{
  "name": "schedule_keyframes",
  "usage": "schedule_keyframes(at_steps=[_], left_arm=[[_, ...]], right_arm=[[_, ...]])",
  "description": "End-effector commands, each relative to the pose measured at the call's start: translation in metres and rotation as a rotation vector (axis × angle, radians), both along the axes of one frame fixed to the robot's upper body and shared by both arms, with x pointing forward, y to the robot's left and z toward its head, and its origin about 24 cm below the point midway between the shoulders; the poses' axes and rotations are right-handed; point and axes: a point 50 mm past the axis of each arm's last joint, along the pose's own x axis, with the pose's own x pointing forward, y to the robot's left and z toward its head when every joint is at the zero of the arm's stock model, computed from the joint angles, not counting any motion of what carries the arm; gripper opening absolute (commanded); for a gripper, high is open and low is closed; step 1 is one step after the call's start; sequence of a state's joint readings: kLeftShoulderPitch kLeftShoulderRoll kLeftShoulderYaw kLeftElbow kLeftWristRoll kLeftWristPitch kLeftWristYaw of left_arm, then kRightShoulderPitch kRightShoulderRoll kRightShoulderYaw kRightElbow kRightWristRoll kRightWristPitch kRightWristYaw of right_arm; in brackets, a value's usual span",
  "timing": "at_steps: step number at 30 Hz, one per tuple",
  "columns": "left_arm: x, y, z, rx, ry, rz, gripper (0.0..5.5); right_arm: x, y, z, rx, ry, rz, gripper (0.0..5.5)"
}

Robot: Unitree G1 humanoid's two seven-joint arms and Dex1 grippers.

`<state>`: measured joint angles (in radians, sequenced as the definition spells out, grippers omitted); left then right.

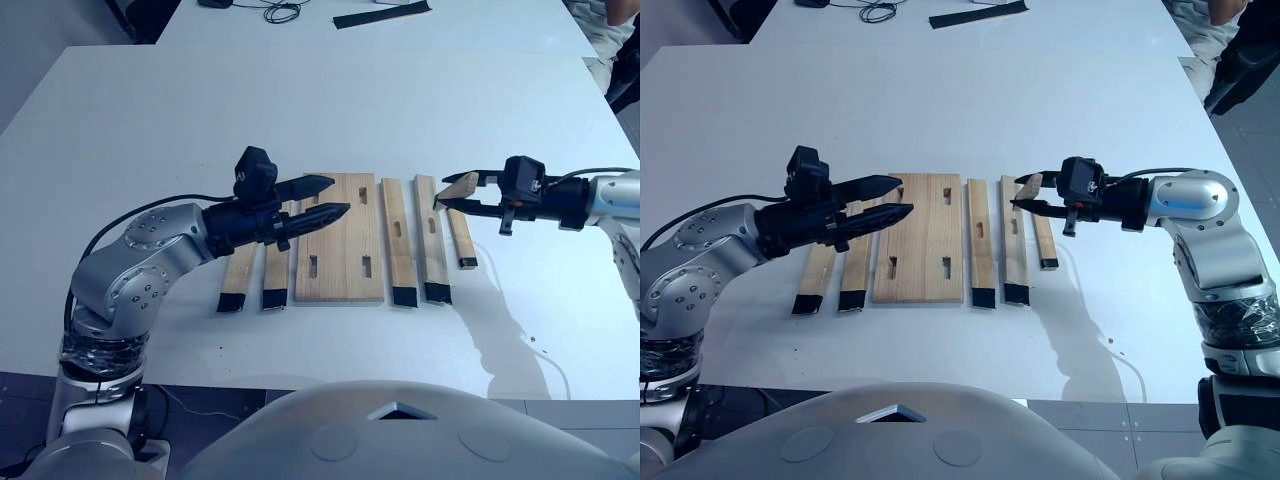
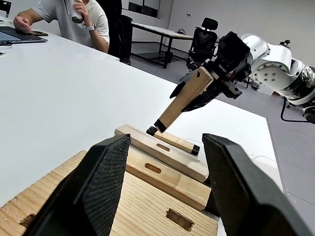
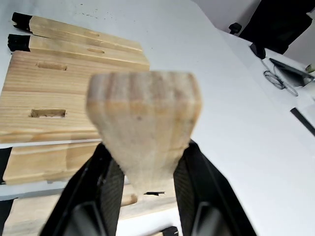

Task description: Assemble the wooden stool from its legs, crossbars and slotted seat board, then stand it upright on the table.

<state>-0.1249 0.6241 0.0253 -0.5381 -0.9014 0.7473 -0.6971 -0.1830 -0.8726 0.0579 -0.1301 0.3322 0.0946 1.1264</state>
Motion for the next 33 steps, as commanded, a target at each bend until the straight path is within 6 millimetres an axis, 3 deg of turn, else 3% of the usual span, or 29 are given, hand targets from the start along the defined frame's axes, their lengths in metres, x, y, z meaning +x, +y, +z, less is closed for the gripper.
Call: schedule_keyframes(at_steps=[1,12,25,33], left_arm=[[-0.002,0.001,0.002,0.005,-0.01,0.011,2.7],[-0.004,-0.001,0.003,0.003,-0.007,-0.001,2.7],[-0.006,-0.001,0.003,0.004,0.002,-0.01,2.7],[-0.006,-0.001,0.004,0.007,0.006,-0.012,2.7]], right_arm=[[-0.003,-0.003,-0.009,-0.039,-0.003,0.01,1.29],[-0.008,0.0,-0.021,-0.021,0.007,0.009,1.29],[-0.019,-0.014,-0.046,-0.071,0.095,-0.002,1.29],[-0.013,-0.015,-0.037,0.007,0.26,-0.006,1.29]])
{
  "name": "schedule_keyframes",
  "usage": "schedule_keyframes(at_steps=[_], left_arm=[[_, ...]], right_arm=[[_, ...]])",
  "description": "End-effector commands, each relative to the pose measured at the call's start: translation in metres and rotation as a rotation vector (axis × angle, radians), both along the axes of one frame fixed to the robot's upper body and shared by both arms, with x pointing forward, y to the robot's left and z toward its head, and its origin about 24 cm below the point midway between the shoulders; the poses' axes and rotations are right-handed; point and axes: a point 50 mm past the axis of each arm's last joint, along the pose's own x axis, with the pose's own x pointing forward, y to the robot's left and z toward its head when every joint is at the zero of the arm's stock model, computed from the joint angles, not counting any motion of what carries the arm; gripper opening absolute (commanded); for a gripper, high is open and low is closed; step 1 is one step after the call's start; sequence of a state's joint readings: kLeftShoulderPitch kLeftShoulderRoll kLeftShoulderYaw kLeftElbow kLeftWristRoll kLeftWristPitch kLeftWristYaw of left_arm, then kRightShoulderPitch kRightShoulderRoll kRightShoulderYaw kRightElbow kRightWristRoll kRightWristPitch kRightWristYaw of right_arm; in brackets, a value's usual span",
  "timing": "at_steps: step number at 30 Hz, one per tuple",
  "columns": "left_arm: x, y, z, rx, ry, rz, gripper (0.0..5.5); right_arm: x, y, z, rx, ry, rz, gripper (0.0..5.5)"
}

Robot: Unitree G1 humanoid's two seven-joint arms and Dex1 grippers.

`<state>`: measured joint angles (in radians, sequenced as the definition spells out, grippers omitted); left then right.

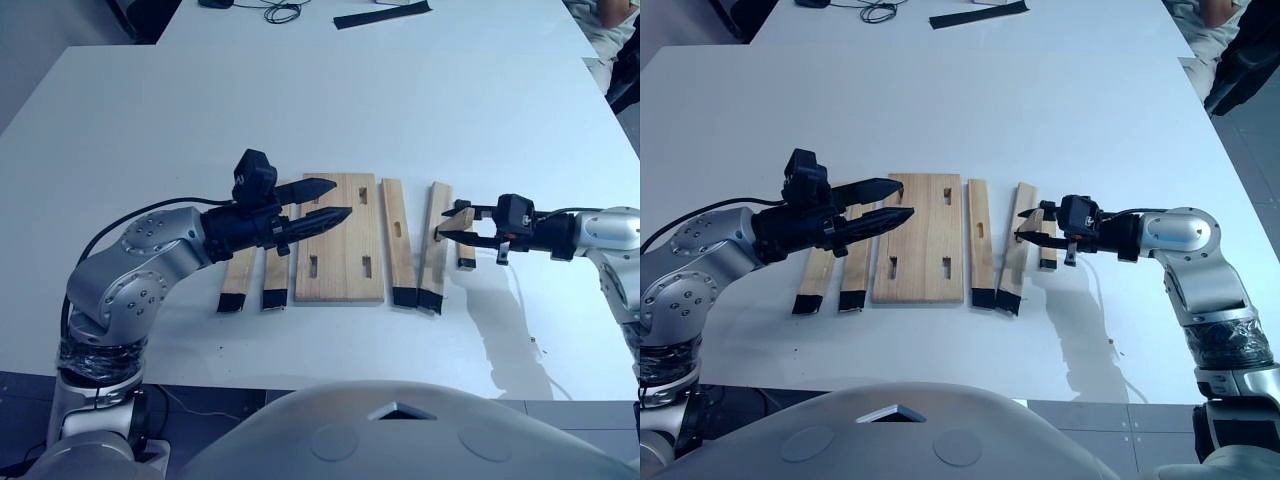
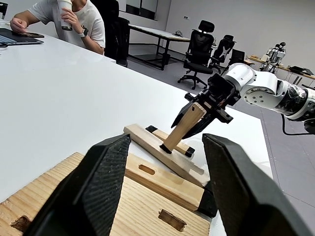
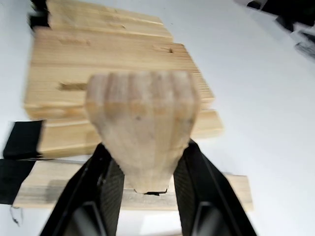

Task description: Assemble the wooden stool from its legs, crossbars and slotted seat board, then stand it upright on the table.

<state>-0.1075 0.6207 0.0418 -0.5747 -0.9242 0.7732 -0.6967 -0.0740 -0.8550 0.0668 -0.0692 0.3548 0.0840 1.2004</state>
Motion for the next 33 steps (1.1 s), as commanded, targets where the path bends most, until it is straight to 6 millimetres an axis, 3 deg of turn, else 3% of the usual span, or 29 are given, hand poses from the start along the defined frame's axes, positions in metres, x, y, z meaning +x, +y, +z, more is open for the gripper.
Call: schedule_keyframes(at_steps=[1,5,13,22,33], left_arm=[[0.0,0.0,0.002,0.015,-0.001,0.007,2.7],[0.001,-0.002,0.001,0.018,0.003,0.002,2.7],[0.001,-0.003,0.001,0.026,0.014,-0.011,2.7],[0.005,-0.003,0.001,0.031,0.019,-0.016,2.7],[0.01,-0.006,0.003,0.037,0.031,-0.038,2.7]], right_arm=[[0.007,-0.005,-0.005,-0.03,0.094,-0.01,1.29],[0.012,-0.003,-0.022,-0.078,0.139,0.006,1.29],[-0.002,-0.007,-0.066,-0.149,0.258,0.026,1.29],[0.004,-0.011,-0.067,-0.062,0.289,-0.062,1.29],[0.007,-0.014,-0.087,-0.068,0.36,-0.134,1.29]])
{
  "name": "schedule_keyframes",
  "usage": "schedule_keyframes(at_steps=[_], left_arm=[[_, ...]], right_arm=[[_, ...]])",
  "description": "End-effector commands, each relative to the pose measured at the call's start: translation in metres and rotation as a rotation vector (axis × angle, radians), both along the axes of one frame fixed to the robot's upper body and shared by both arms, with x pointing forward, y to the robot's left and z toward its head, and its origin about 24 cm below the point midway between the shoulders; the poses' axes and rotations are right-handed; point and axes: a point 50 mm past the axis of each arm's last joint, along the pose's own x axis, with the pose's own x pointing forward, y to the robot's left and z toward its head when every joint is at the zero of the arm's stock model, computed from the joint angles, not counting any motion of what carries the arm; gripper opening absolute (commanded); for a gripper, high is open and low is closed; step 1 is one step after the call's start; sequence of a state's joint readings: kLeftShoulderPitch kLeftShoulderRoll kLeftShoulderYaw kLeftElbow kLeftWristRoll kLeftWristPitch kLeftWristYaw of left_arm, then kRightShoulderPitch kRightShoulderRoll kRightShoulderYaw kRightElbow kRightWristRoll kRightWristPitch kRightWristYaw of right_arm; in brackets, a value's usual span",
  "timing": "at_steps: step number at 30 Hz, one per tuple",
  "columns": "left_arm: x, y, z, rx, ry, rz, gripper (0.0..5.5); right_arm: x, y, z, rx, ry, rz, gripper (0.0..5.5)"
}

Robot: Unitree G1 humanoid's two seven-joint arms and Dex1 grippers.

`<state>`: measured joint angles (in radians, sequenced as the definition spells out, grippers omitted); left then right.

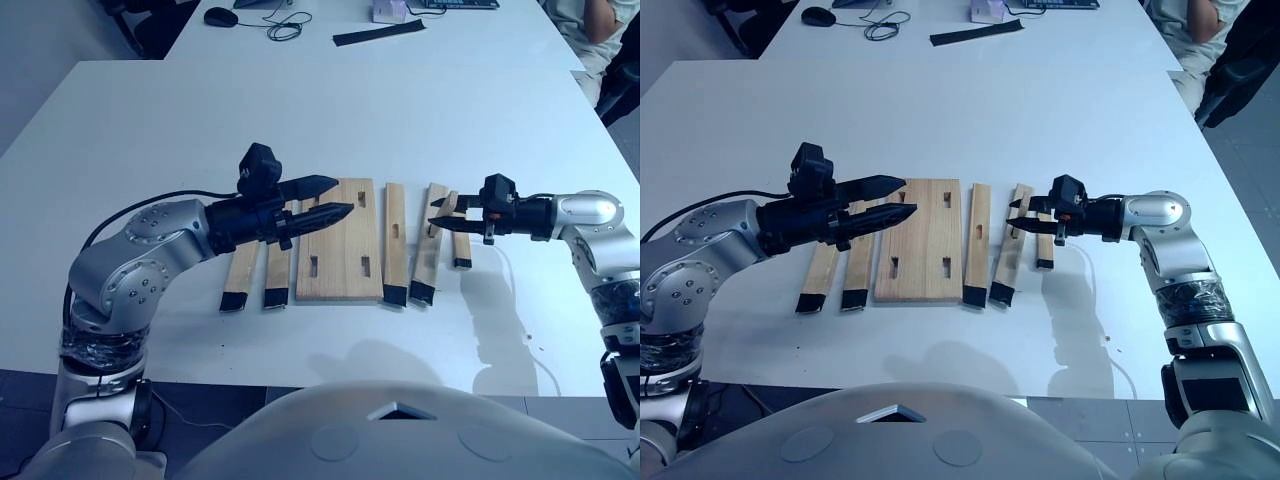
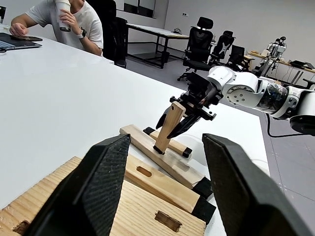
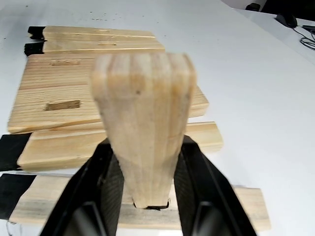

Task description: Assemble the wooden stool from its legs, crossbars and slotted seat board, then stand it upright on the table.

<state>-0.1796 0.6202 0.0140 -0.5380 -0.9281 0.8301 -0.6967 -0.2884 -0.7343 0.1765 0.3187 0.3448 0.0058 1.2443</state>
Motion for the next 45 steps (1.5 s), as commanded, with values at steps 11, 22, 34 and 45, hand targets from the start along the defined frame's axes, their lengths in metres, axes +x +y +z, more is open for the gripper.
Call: schedule_keyframes(at_steps=[11,22,34,45], left_arm=[[0.003,-0.001,0.001,0.013,0.012,-0.004,2.7],[0.006,0.001,-0.002,0.028,0.017,0.013,2.7],[0.005,0.003,-0.004,0.017,0.002,0.069,2.7],[0.004,0.003,-0.002,0.01,-0.01,0.058,2.7]], right_arm=[[-0.028,-0.012,-0.076,-0.175,0.248,-0.127,1.73],[-0.03,-0.009,-0.074,-0.186,0.124,-0.133,3.06],[-0.027,0.017,0.041,0.052,-0.12,-0.112,3.06],[-0.044,0.053,0.108,0.354,-0.13,-0.01,3.06]])
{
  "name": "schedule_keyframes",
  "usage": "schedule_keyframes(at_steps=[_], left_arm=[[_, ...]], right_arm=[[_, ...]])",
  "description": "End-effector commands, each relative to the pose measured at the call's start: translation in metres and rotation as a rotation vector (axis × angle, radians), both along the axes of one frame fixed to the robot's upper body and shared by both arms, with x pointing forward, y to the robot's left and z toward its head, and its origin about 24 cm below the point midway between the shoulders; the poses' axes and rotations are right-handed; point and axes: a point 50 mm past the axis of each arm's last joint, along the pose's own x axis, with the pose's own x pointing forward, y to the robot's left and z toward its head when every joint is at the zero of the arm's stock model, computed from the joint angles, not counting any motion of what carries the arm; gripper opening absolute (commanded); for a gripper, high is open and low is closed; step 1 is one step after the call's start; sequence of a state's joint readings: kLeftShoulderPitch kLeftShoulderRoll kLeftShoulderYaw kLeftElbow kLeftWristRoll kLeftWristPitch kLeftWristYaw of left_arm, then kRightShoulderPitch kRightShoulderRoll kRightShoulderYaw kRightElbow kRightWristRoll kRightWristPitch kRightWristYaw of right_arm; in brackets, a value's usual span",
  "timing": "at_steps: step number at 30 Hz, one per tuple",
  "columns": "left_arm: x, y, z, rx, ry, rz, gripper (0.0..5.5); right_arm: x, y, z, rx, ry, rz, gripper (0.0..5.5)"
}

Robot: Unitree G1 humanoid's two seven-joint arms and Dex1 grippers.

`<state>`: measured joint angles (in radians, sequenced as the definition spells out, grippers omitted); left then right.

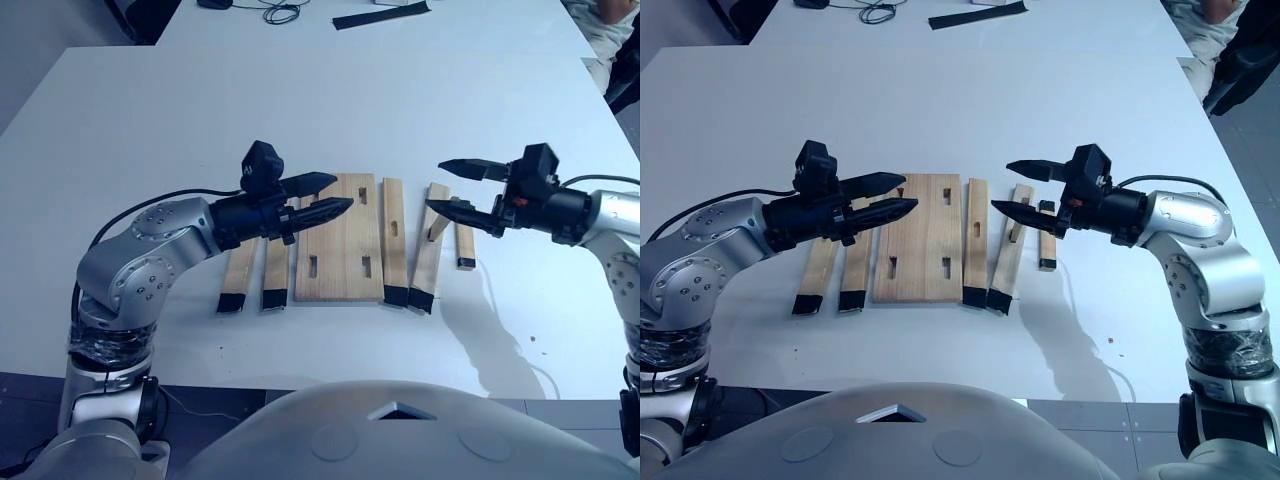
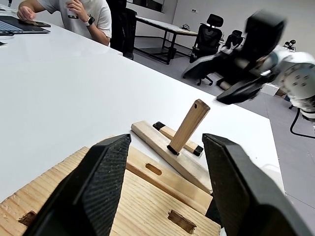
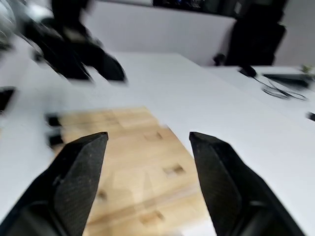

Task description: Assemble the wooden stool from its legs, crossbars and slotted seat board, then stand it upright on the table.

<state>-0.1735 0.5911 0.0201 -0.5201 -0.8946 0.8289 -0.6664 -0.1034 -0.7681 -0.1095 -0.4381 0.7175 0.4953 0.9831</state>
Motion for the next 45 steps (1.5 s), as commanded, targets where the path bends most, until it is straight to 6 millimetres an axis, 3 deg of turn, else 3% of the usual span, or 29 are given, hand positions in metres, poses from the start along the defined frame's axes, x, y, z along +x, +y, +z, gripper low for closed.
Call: schedule_keyframes(at_steps=[1,5,11,16,18,19,24,26,27,29,34,38,40,42,45], left_arm=[[0.0,0.001,0.002,0.009,-0.017,-0.002,2.7],[0.002,-0.001,0.003,0.007,-0.019,-0.005,2.7],[0.003,-0.001,0.002,0.007,-0.016,-0.004,2.7],[0.003,-0.002,0.002,0.007,-0.012,-0.007,2.7],[0.003,-0.001,0.002,0.009,-0.011,-0.004,2.7],[0.003,-0.001,0.001,0.01,-0.01,-0.003,2.7],[0.003,-0.001,0.001,0.013,-0.007,-0.014,2.7],[0.004,-0.001,0.002,0.016,-0.005,-0.016,2.7],[0.005,0.0,0.002,0.017,-0.005,-0.016,2.7],[0.005,0.001,0.002,0.018,-0.004,-0.014,2.7],[0.002,0.001,0.0,0.014,-0.002,0.0,2.7],[0.002,0.002,0.001,0.011,-0.003,0.011,2.7],[0.002,0.003,0.001,0.01,0.0,0.017,2.7],[0.001,0.003,0.0,0.012,0.003,0.021,2.7],[0.0,0.005,-0.002,0.015,0.008,0.03,2.7]], right_arm=[[0.001,0.018,0.016,0.074,-0.03,0.035,3.06],[0.012,0.024,0.011,0.08,-0.033,0.013,2.4],[0.028,0.03,0.013,0.07,-0.051,0.013,2.4],[0.032,0.038,0.039,0.161,-0.096,0.045,2.4],[0.031,0.039,0.038,0.162,-0.083,0.051,2.4],[0.032,0.037,0.028,0.125,-0.068,0.041,2.4],[0.019,0.025,-0.064,-0.119,0.129,-0.011,2.4],[0.011,0.021,-0.086,-0.178,0.153,-0.013,2.4],[0.009,0.021,-0.088,-0.182,0.147,-0.011,2.4],[0.009,0.022,-0.074,-0.127,0.113,-0.012,2.4],[0.004,0.034,-0.01,0.075,-0.003,0.03,2.4],[-0.02,0.053,0.045,0.342,-0.035,0.141,2.4],[-0.033,0.061,0.063,0.426,-0.025,0.203,2.4],[-0.043,0.065,0.064,0.424,0.015,0.239,2.4],[-0.059,0.066,0.033,0.284,0.154,0.242,2.4]])
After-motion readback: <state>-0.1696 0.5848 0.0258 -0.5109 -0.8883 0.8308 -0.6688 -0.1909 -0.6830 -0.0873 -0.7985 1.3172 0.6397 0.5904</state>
